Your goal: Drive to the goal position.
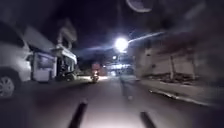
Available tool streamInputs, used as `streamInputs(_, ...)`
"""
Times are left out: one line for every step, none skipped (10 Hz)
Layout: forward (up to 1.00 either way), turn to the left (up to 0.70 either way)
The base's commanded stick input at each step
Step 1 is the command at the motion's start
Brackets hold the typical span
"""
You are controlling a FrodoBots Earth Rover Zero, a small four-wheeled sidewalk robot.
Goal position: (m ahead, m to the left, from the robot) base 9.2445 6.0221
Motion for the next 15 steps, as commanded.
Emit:
streamInputs(1.00, 0.03)
streamInputs(1.00, 0.03)
streamInputs(1.00, 0.03)
streamInputs(1.00, 0.03)
streamInputs(1.00, 0.03)
streamInputs(1.00, 0.03)
streamInputs(1.00, 0.03)
streamInputs(1.00, 0.03)
streamInputs(1.00, 0.03)
streamInputs(1.00, 0.03)
streamInputs(1.00, 0.03)
streamInputs(1.00, 0.03)
streamInputs(1.00, 0.03)
streamInputs(1.00, 0.03)
streamInputs(1.00, 0.03)
